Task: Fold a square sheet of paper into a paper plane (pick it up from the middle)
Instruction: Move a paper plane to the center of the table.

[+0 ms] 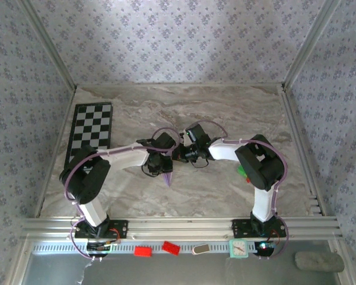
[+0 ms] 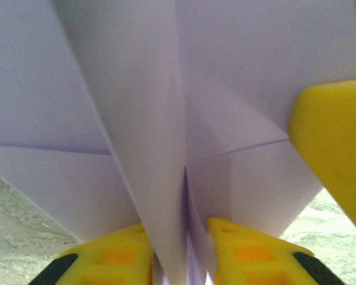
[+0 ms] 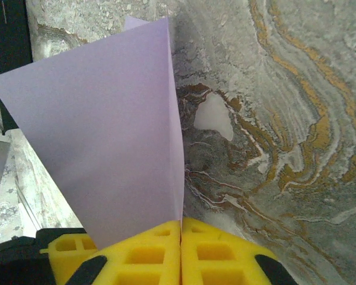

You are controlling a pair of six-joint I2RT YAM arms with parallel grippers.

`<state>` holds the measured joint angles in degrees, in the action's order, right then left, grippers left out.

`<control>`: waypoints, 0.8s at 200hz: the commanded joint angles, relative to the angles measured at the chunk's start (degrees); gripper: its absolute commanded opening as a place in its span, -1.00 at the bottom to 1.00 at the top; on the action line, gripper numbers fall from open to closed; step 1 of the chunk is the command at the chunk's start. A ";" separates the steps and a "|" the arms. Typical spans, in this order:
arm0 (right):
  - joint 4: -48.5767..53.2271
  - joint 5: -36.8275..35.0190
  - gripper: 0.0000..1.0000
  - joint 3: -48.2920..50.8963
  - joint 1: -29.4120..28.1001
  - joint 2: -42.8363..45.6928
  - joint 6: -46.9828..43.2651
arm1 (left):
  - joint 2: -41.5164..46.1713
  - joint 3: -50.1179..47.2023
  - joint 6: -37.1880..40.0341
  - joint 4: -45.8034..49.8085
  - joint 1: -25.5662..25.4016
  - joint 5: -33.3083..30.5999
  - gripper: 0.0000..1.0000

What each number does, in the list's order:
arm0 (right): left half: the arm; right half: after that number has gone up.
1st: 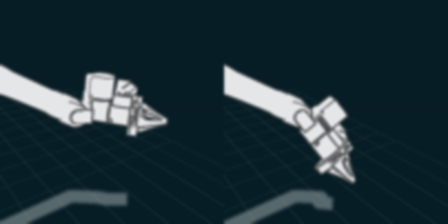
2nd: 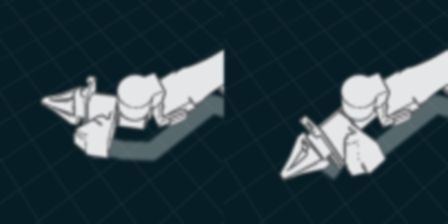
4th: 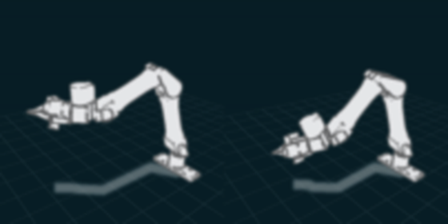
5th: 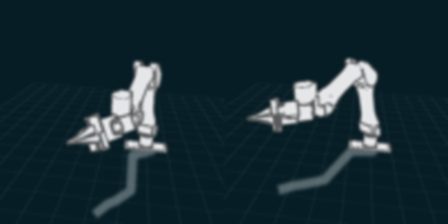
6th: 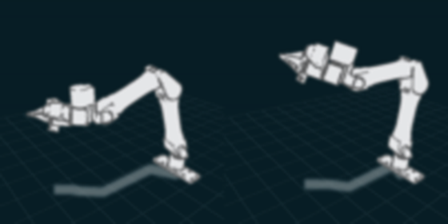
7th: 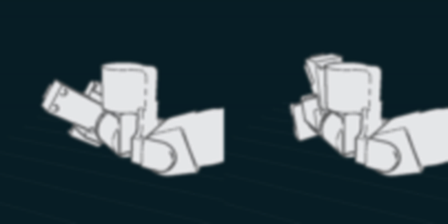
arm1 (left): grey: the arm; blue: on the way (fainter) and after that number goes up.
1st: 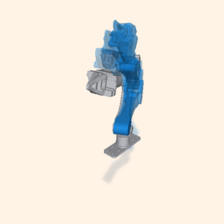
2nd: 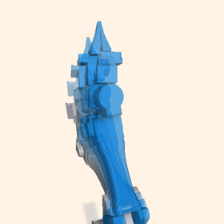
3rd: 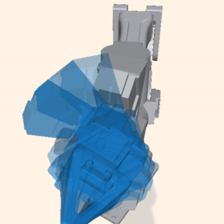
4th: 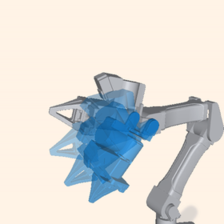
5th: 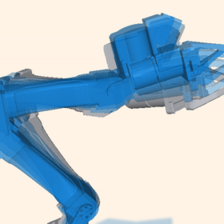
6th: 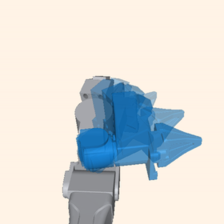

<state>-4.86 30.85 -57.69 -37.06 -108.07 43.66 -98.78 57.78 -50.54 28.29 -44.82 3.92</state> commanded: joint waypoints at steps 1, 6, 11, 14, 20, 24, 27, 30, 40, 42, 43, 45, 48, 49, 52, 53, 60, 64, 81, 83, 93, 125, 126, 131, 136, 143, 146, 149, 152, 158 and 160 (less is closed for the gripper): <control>1.39 -0.45 -0.75 -0.80 -0.19 2.67 0.81 | -1.21 2.23 -1.13 4.07 -0.70 -2.65 -0.59; 1.51 -0.92 -0.72 -0.47 -0.04 3.13 0.92 | -1.24 2.27 -1.26 4.26 -0.64 -3.00 -0.61; 1.83 -1.43 -0.69 -0.27 0.10 3.57 0.73 | -1.17 2.42 -1.24 4.44 -0.70 -3.40 -0.64; 1.92 -1.83 -0.67 -0.11 0.11 3.81 0.70 | -1.15 2.46 -1.23 4.58 -0.66 -3.59 -0.66; 2.34 -2.54 -0.62 0.21 0.35 4.46 0.56 | -1.02 2.60 -1.20 4.86 -0.70 -3.91 -0.69; 2.65 -3.04 -0.59 0.55 0.53 4.93 0.34 | -0.98 2.77 -1.01 4.97 -0.69 -4.21 -0.71; 2.81 -3.55 -0.57 0.78 0.75 5.31 0.29 | -0.91 2.91 -0.85 5.11 -0.67 -4.38 -0.72; 2.96 -3.96 -0.54 1.08 0.90 5.71 0.18 | -0.89 3.07 -0.73 5.23 -0.65 -4.51 -0.74; 3.27 -5.37 -0.44 2.21 1.50 7.15 -0.13 | -0.90 3.65 -0.19 5.74 -0.71 -5.07 -0.78; 3.34 -5.72 -0.42 2.45 1.60 7.52 -0.17 | -0.89 3.83 0.00 5.79 -0.71 -5.22 -0.79; 3.40 -5.89 -0.40 2.60 1.71 7.65 -0.25 | -0.93 3.92 0.05 5.84 -0.71 -5.23 -0.80; 3.57 -6.20 -0.38 2.81 1.94 8.04 -0.31 | -0.90 3.99 0.15 6.01 -0.71 -5.35 -0.80; 3.71 -6.77 -0.35 3.21 2.15 8.45 -0.38 | -0.90 4.26 0.44 6.24 -0.71 -5.53 -0.81; 3.76 -6.86 -0.34 3.33 2.25 8.69 -0.40 | -0.94 4.35 0.49 6.24 -0.71 -5.61 -0.82; 3.95 -7.47 -0.31 3.69 2.51 9.24 -0.48 | -0.97 4.60 0.65 6.39 -0.63 -5.78 -0.83; 4.01 -7.69 -0.30 3.80 2.60 9.39 -0.54 | -0.97 4.66 0.72 6.45 -0.58 -5.82 -0.84; 4.56 -9.04 -0.23 4.72 3.24 10.67 -0.83 | -1.06 5.13 1.53 6.62 -0.49 -6.22 -0.87; 4.86 -9.92 -0.18 5.25 3.68 11.39 -1.01 | -1.14 5.59 1.94 6.79 -0.38 -6.32 -0.89; 5.88 -13.90 -0.02 7.56 5.34 14.72 -2.03 | -1.84 7.84 4.30 7.46 0.11 -7.49 -0.93; 6.08 -14.53 0.01 7.81 5.46 15.19 -2.12 | -1.98 8.15 4.62 7.47 0.22 -7.56 -0.93; 6.92 -17.30 0.13 9.13 6.43 17.39 -3.04 | -2.95 10.08 5.84 8.07 0.98 -8.30 -0.93; 9.81 -25.05 0.40 12.27 9.01 24.33 -6.95 | -8.03 18.22 9.24 9.02 4.06 -9.19 -0.96; 9.88 -25.23 0.41 12.35 9.10 24.50 -7.07 | -8.15 18.54 9.28 9.08 4.14 -9.19 -0.96; 10.09 -25.90 0.44 12.83 9.52 25.60 -7.16 | -9.35 20.19 9.74 9.50 4.49 -9.33 -0.96; 10.15 -26.21 0.46 13.33 9.97 26.56 -7.14 | -10.52 21.81 10.05 9.95 4.78 -9.48 -0.96; 10.08 -26.45 0.48 14.01 10.75 27.84 -9.19 | -12.11 24.14 10.53 10.31 5.18 -10.08 -0.96; 10.06 -26.38 0.49 14.25 10.97 28.37 -9.57 | -12.85 25.11 10.77 10.31 5.30 -10.36 -0.96; 9.94 -26.37 0.50 14.56 11.34 28.89 -9.80 | -13.55 25.91 10.97 11.41 5.39 -10.61 -0.96; 9.95 -26.28 0.51 14.85 11.57 29.44 -10.01 | -14.26 26.98 11.18 12.08 5.47 -10.88 -0.96; 9.87 -26.22 0.52 15.21 12.25 30.38 -10.33 | -15.72 28.91 11.54 12.89 5.75 -11.19 -0.96; 9.81 -26.20 0.52 15.30 12.38 30.62 -10.39 | -16.22 29.66 11.63 13.20 5.85 -11.30 -0.96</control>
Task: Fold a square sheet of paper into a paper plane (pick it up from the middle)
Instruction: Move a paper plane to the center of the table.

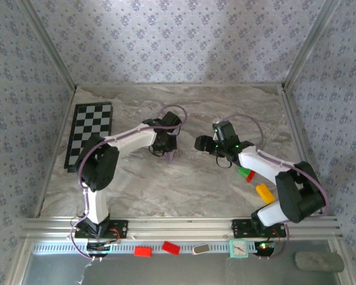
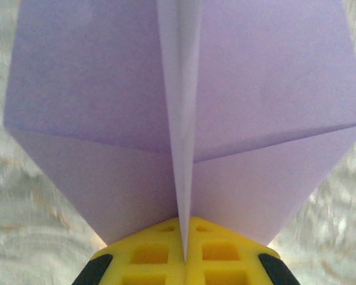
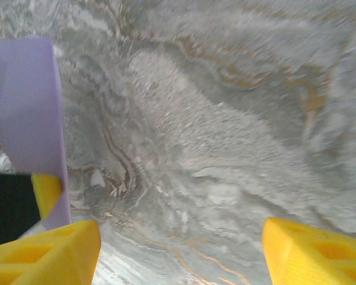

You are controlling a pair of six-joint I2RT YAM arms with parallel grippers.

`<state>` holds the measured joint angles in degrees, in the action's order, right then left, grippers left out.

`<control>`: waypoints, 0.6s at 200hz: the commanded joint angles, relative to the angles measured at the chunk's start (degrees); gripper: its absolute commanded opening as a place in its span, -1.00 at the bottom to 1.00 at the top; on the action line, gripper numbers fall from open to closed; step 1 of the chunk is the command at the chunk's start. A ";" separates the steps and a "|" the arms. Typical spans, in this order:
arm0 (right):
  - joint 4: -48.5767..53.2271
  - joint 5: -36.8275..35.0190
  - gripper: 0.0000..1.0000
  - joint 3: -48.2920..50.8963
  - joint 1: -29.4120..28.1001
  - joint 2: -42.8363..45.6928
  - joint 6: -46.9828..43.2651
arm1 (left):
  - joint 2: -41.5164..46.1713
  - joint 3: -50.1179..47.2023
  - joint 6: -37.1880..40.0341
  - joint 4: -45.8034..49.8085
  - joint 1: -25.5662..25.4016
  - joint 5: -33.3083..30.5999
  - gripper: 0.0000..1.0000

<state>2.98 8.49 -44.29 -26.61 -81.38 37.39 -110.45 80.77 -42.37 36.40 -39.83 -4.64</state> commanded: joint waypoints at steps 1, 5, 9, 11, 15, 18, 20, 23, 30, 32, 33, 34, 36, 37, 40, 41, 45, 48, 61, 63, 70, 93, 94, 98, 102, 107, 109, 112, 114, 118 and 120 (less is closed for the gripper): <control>1.95 -3.84 0.53 2.00 2.05 4.12 -4.18 | -4.79 7.02 3.54 5.18 0.88 -2.73 -0.96; 1.97 -3.69 0.53 2.10 2.46 4.64 -4.32 | -5.75 8.38 3.74 5.71 1.03 -2.89 -0.96; 1.94 -3.59 0.54 2.11 2.85 5.02 -4.57 | -6.73 9.56 4.05 6.38 1.14 -3.01 -0.96; 1.96 -3.44 0.54 2.15 3.05 5.25 -4.66 | -7.19 10.28 4.14 6.68 1.20 -3.13 -0.96; 1.92 -3.19 0.55 2.14 3.41 5.48 -4.91 | -8.06 11.51 4.35 7.20 1.25 -3.30 -0.95; 2.00 -3.00 0.55 2.12 3.67 5.66 -5.07 | -8.68 12.35 4.64 7.48 1.33 -3.42 -0.93; 1.95 -2.90 0.55 2.09 3.83 5.76 -5.18 | -9.06 12.80 4.77 7.66 1.34 -3.48 -0.91; 2.03 -2.69 0.55 2.00 4.04 5.86 -5.33 | -9.60 13.57 4.97 7.84 1.38 -3.59 -0.88; 2.25 -2.32 0.55 1.79 4.60 6.06 -5.48 | -10.84 15.31 5.58 8.22 1.47 -3.63 -0.83; 2.35 -2.27 0.55 1.74 4.74 6.06 -5.48 | -11.19 15.76 5.75 8.37 1.50 -3.69 -0.82; 2.36 -2.22 0.55 1.75 4.78 6.06 -5.48 | -11.32 15.88 5.82 8.40 1.51 -3.70 -0.82; 2.37 -2.19 0.55 1.75 4.84 6.11 -5.53 | -11.52 16.16 5.86 8.50 1.51 -3.70 -0.81; 2.42 -2.06 0.55 1.75 5.00 6.14 -5.54 | -11.82 16.63 5.95 8.68 1.58 -3.84 -0.81; 2.44 -2.02 0.56 1.71 5.04 6.14 -5.51 | -11.99 16.75 6.01 8.73 1.55 -3.90 -0.81; 2.43 -1.92 0.55 1.67 5.15 6.18 -5.49 | -12.51 17.54 6.13 8.97 1.52 -4.04 -0.80; 2.32 -1.86 0.56 1.67 5.20 6.21 -5.48 | -12.64 17.73 6.14 9.00 1.52 -4.13 -0.80; 2.37 -1.57 0.55 1.71 5.40 6.28 -5.48 | -13.25 18.54 6.36 9.32 1.51 -4.29 -0.79; 2.30 -1.36 0.56 1.67 5.50 6.29 -5.44 | -13.68 19.15 6.50 9.46 1.51 -4.38 -0.79; 2.04 -0.22 0.56 1.68 6.01 6.23 -5.44 | -15.51 21.35 6.96 10.12 1.52 -4.54 -0.78; 2.03 -0.12 0.56 1.71 6.01 6.19 -5.47 | -15.83 21.64 6.95 10.21 1.51 -4.62 -0.79; 1.94 0.32 0.55 1.68 6.21 6.22 -5.48 | -16.65 22.64 7.03 10.50 1.53 -4.67 -0.78; 1.97 1.46 0.55 1.59 6.84 6.27 -5.57 | -19.34 25.09 6.92 11.99 1.51 -5.03 -0.78; 2.00 1.49 0.55 1.58 6.88 6.25 -5.57 | -19.44 25.16 6.89 12.05 1.51 -5.03 -0.78; 1.96 1.59 0.55 1.62 7.05 6.28 -5.57 | -19.72 25.37 6.89 12.13 1.51 -5.02 -0.79; 1.97 1.74 0.55 1.66 7.12 6.22 -5.45 | -19.92 25.61 6.86 12.13 1.56 -4.99 -0.78; 1.92 1.87 0.55 1.67 7.17 6.24 -5.40 | -20.11 25.70 6.79 12.26 1.52 -5.02 -0.78; 1.87 1.88 0.55 1.60 7.23 6.22 -5.40 | -20.18 25.74 6.80 12.28 1.52 -5.02 -0.78; 1.85 2.00 0.55 1.65 7.27 6.16 -5.30 | -20.19 25.80 6.71 12.31 1.51 -5.02 -0.78; 1.76 2.04 0.55 1.66 7.34 6.15 -5.30 | -20.29 25.92 6.69 12.40 1.56 -5.09 -0.78; 1.74 2.14 0.55 1.72 7.36 6.15 -5.26 | -20.36 26.05 6.69 12.54 1.52 -5.12 -0.77; 1.67 2.21 0.55 1.68 7.38 6.15 -5.23 | -20.40 26.11 6.69 12.55 1.51 -5.16 -0.76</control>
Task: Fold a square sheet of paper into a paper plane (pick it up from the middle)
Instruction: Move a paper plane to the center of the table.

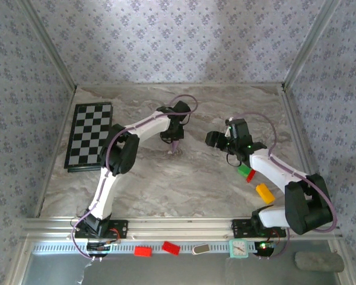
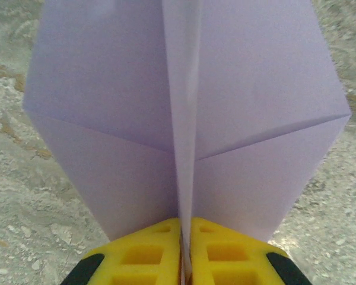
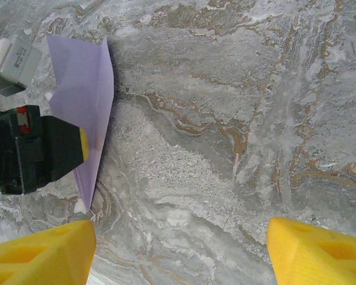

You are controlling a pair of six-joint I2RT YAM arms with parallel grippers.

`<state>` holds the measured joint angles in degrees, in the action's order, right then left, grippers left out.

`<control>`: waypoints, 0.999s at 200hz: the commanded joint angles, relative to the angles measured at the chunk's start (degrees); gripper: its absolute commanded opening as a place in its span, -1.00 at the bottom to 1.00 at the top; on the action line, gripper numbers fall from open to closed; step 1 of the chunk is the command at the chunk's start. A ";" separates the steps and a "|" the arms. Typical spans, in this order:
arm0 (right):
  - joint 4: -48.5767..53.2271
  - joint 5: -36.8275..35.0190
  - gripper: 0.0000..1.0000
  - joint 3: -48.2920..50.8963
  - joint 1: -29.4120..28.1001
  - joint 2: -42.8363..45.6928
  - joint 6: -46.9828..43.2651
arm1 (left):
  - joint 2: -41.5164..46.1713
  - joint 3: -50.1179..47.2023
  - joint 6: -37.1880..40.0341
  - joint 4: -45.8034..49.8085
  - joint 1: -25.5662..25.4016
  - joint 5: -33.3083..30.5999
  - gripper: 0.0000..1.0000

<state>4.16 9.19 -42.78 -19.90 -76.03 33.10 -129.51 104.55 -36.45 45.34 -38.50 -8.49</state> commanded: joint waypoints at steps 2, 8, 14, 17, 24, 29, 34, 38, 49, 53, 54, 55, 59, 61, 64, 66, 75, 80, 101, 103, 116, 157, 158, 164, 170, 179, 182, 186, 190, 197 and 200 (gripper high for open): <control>0.49 1.53 0.55 0.23 0.70 0.82 -0.94 | -1.35 2.32 0.70 3.61 0.18 -1.39 -0.76; 0.41 1.53 0.55 0.20 0.74 0.76 -0.80 | -1.44 2.31 0.71 3.62 0.18 -1.44 -0.75; 0.20 1.62 0.55 0.29 0.74 0.75 -0.76 | -1.57 2.40 0.55 3.69 0.20 -1.57 -0.73; 0.23 1.70 0.55 0.30 0.75 0.69 -0.68 | -1.66 2.41 0.50 3.74 0.18 -1.65 -0.72; 0.06 1.81 0.55 0.32 0.83 0.58 -0.52 | -1.83 2.40 0.42 3.83 0.18 -1.71 -0.69; 0.00 1.88 0.55 0.25 0.85 0.52 -0.45 | -2.00 2.40 0.41 3.87 0.18 -1.76 -0.68; -0.05 1.88 0.55 0.33 0.84 0.40 -0.41 | -2.18 2.47 0.28 3.98 0.18 -1.79 -0.65; -0.15 1.95 0.55 0.29 0.83 0.37 -0.41 | -2.38 2.50 0.24 4.19 0.19 -1.91 -0.63; -0.15 2.05 0.55 0.21 0.87 0.14 -0.32 | -2.91 2.91 0.11 4.78 0.18 -2.05 -0.59; -0.21 2.06 0.56 0.18 0.89 0.09 -0.28 | -3.03 2.95 0.13 4.91 0.18 -2.07 -0.58; -0.25 2.06 0.56 0.17 0.90 0.05 -0.25 | -3.03 2.99 0.09 4.92 0.18 -2.11 -0.57; -0.23 2.06 0.56 0.16 0.87 0.03 -0.29 | -3.11 3.01 0.08 4.92 0.18 -2.13 -0.57; -0.22 2.19 0.56 0.08 0.94 -0.07 -0.26 | -3.26 3.04 -0.07 4.93 0.19 -2.14 -0.56; -0.28 2.22 0.56 0.03 0.92 -0.08 -0.28 | -3.35 3.03 -0.06 4.91 0.25 -2.14 -0.56; -0.29 2.30 0.55 -0.04 0.94 -0.22 -0.24 | -3.41 3.00 -0.18 4.86 0.23 -2.15 -0.55; -0.25 2.32 0.56 -0.02 0.92 -0.25 -0.23 | -3.45 3.02 -0.17 4.83 0.19 -2.19 -0.55; -0.27 2.54 0.56 -0.31 0.98 -0.61 -0.24 | -3.63 2.94 -0.28 4.81 0.19 -2.15 -0.54; -0.27 2.61 0.56 -0.45 1.04 -0.81 -0.23 | -3.79 2.82 -0.45 4.79 0.22 -2.30 -0.53; -0.39 2.97 0.55 -0.59 1.07 -1.52 -0.19 | -4.28 2.59 -0.84 4.42 0.24 -2.07 -0.49; -0.39 3.01 0.55 -0.62 1.02 -1.52 -0.15 | -4.35 2.52 -0.89 4.36 0.24 -2.06 -0.49; -0.50 3.12 0.56 -0.71 1.01 -1.88 -0.06 | -4.69 2.11 -1.15 3.89 0.18 -1.75 -0.44; -0.45 3.38 0.55 -0.72 1.10 -2.54 -0.06 | -5.31 0.54 -2.09 1.48 0.52 0.29 -0.30; -0.46 3.38 0.55 -0.72 1.10 -2.54 -0.06 | -5.27 0.46 -2.16 1.40 0.53 0.35 -0.30; -0.42 3.46 0.55 -0.66 1.09 -2.54 -0.07 | -5.21 0.03 -2.53 0.77 0.70 0.96 -0.27; -0.37 3.44 0.55 -0.60 1.16 -2.63 -0.06 | -5.20 -0.36 -2.91 0.25 0.87 1.52 -0.25; -0.37 3.43 0.55 -0.57 1.18 -2.63 -0.13 | -5.12 -1.04 -3.48 -0.50 1.06 2.07 -0.23; -0.35 3.41 0.55 -0.57 1.18 -2.59 -0.10 | -5.13 -1.14 -3.61 -0.65 1.11 2.21 -0.23; -0.38 3.41 0.55 -0.60 1.20 -2.67 -0.14 | -5.14 -1.33 -3.82 -0.88 1.17 2.40 -0.23; -0.37 3.40 0.55 -0.63 1.23 -2.70 -0.15 | -5.14 -1.47 -3.95 -1.11 1.27 2.51 -0.23; -0.36 3.54 0.55 -0.57 1.26 -2.73 -0.07 | -5.21 -1.61 -4.19 -1.25 1.24 2.60 -0.23; -0.38 3.55 0.55 -0.61 1.29 -2.80 -0.06 | -5.29 -1.63 -4.20 -1.29 1.24 2.57 -0.23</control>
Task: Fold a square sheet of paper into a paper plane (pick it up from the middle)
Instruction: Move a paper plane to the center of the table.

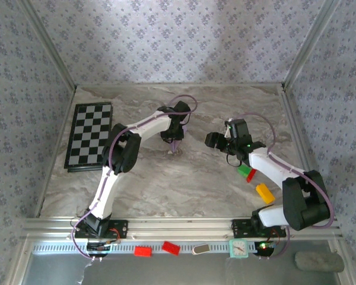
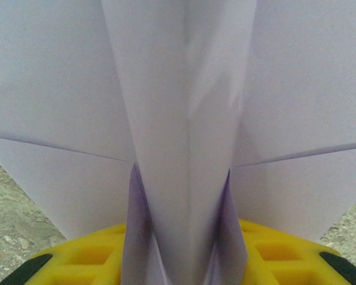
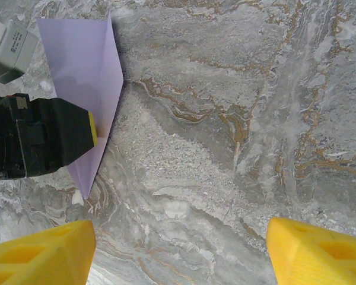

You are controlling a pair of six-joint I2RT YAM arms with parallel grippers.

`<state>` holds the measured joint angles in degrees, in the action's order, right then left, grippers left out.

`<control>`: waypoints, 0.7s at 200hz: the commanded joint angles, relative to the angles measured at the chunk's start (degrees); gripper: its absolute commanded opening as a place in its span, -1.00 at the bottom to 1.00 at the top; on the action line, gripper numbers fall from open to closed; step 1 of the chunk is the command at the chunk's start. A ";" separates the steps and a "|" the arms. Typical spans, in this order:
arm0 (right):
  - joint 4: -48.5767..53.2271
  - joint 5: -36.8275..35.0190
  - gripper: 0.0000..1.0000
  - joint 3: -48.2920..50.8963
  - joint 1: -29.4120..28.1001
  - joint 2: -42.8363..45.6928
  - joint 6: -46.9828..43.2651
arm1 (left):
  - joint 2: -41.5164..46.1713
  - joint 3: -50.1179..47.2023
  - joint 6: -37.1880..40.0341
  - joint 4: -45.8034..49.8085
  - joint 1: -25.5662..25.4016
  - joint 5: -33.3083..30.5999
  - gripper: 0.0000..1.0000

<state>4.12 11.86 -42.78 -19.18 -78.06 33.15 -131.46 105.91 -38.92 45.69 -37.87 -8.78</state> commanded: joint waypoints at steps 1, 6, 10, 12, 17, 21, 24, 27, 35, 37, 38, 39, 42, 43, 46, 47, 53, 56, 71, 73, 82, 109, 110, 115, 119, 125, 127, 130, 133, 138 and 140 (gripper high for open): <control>-0.30 0.93 0.55 -0.62 0.56 -0.81 -0.10 | -3.35 -2.99 -1.71 -1.65 0.65 2.87 -0.23; -0.33 1.02 0.55 -0.57 0.52 -0.86 -0.10 | -3.42 -2.91 -1.84 -1.75 0.69 2.96 -0.23; -0.38 1.05 0.55 -0.55 0.62 -0.91 -0.10 | -3.45 -2.88 -1.84 -1.68 0.67 2.97 -0.23; -0.35 1.06 0.55 -0.59 0.57 -0.92 -0.06 | -3.50 -2.83 -1.82 -1.66 0.68 3.02 -0.23; -0.35 1.12 0.55 -0.59 0.59 -1.03 -0.02 | -3.52 -2.72 -1.84 -1.66 0.69 3.06 -0.23; -0.43 1.23 0.55 -0.56 0.58 -1.00 -0.01 | -3.57 -2.60 -1.76 -1.65 0.69 2.99 -0.23; -0.43 1.24 0.55 -0.62 0.57 -1.03 -0.01 | -3.57 -2.57 -1.75 -1.58 0.69 2.95 -0.23; -0.51 1.19 0.55 -0.62 0.56 -1.12 -0.01 | -3.56 -2.43 -1.77 -1.57 0.69 2.88 -0.23; -0.51 1.31 0.55 -0.62 0.67 -1.12 0.08 | -3.47 -1.96 -1.73 -1.15 0.69 2.66 -0.23; -0.54 1.32 0.55 -0.63 0.58 -1.12 0.08 | -3.46 -1.83 -1.66 -1.07 0.73 2.61 -0.23; -0.53 1.32 0.55 -0.63 0.61 -1.13 0.08 | -3.41 -1.75 -1.67 -1.01 0.71 2.53 -0.23; -0.52 1.28 0.55 -0.63 0.58 -1.13 0.08 | -3.39 -1.67 -1.64 -0.98 0.70 2.49 -0.23; -0.59 1.32 0.55 -0.57 0.62 -1.17 0.08 | -3.37 -1.38 -1.65 -0.72 0.69 2.49 -0.23; -0.60 1.37 0.55 -0.60 0.58 -1.15 0.08 | -3.37 -1.31 -1.63 -0.66 0.69 2.47 -0.23; -0.57 1.33 0.55 -0.71 0.62 -1.19 0.08 | -3.30 -1.03 -1.60 -0.40 0.73 2.36 -0.23; -0.54 1.37 0.55 -0.71 0.67 -1.20 0.08 | -3.29 -0.95 -1.60 -0.33 0.76 2.32 -0.23; -0.57 1.49 0.55 -0.65 0.66 -1.18 0.08 | -3.05 -0.44 -1.59 0.11 0.70 2.20 -0.23; -0.57 1.50 0.55 -0.79 0.67 -1.17 0.08 | -2.90 -0.22 -1.59 0.24 0.71 2.08 -0.23; -0.55 1.58 0.55 -0.89 0.68 -1.22 0.08 | -1.88 0.70 -2.04 0.77 0.76 1.66 -0.23; -0.57 1.56 0.55 -0.87 0.65 -1.22 0.08 | -1.83 0.81 -2.15 0.90 0.70 1.50 -0.23; -0.53 1.66 0.55 -0.97 0.67 -1.35 0.16 | -1.17 1.11 -2.65 1.02 0.69 1.39 -0.23; -0.67 1.77 0.55 -0.93 0.67 -1.48 0.34 | 0.40 2.40 -2.55 1.83 0.65 1.26 -0.21; -0.64 1.72 0.55 -0.96 0.65 -1.48 0.30 | 0.45 2.48 -2.47 1.93 0.62 1.24 -0.21; -0.69 1.76 0.55 -0.91 0.64 -1.46 0.33 | 0.67 2.74 -2.13 2.00 0.53 1.26 -0.19; -0.75 1.77 0.55 -0.97 0.59 -1.45 0.33 | 0.81 2.93 -1.98 2.09 0.51 1.30 -0.18; -0.71 1.85 0.55 -0.91 0.65 -1.45 0.39 | 1.07 3.05 -1.69 2.21 0.50 1.18 -0.17; -0.72 1.79 0.55 -0.95 0.64 -1.47 0.42 | 1.11 3.14 -1.62 2.34 0.44 1.16 -0.16; -0.72 1.76 0.55 -0.94 0.66 -1.47 0.40 | 1.24 3.29 -1.46 2.44 0.45 1.24 -0.16; -0.76 1.74 0.55 -0.97 0.62 -1.47 0.43 | 1.35 3.40 -1.31 2.53 0.43 1.29 -0.15; -0.85 1.79 0.55 -0.92 0.60 -1.46 0.35 | 1.51 3.54 -1.05 2.71 0.44 1.22 -0.14; -0.86 1.84 0.55 -0.97 0.62 -1.41 0.39 | 1.59 3.63 -1.00 2.73 0.43 1.22 -0.13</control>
<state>4.10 12.91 -42.78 -18.98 -78.98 33.17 -131.37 107.24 -40.51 45.50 -37.50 -8.16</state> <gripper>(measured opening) 0.774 0.421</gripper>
